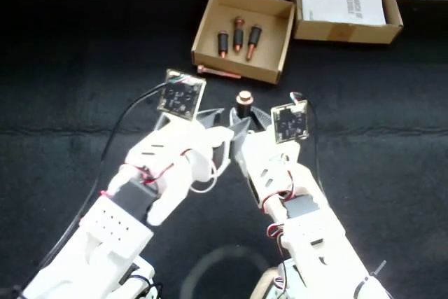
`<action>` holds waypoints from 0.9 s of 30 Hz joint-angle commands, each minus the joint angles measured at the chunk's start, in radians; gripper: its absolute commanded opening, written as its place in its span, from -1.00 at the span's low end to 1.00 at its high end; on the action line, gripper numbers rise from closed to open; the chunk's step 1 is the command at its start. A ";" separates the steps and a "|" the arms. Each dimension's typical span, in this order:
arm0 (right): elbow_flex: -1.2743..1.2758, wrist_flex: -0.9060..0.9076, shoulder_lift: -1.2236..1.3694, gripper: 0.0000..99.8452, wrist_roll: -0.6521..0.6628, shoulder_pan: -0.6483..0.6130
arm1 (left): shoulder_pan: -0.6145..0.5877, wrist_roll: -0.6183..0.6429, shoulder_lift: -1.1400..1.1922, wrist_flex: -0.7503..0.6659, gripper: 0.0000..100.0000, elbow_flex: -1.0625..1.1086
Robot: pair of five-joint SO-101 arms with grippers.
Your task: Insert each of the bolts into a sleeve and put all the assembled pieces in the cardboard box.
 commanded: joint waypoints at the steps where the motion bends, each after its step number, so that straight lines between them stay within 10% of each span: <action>1: -0.036 -0.013 -0.019 -0.99 0.009 0.024 | -0.077 0.006 -0.096 0.049 -0.64 -0.015; 14: -0.292 0.329 -0.018 -0.99 -0.038 0.030 | -0.377 0.002 -0.188 0.126 -0.96 0.101; 27: -0.794 0.641 0.242 -0.99 -0.038 0.030 | -0.437 0.002 -0.188 -0.124 -0.98 0.398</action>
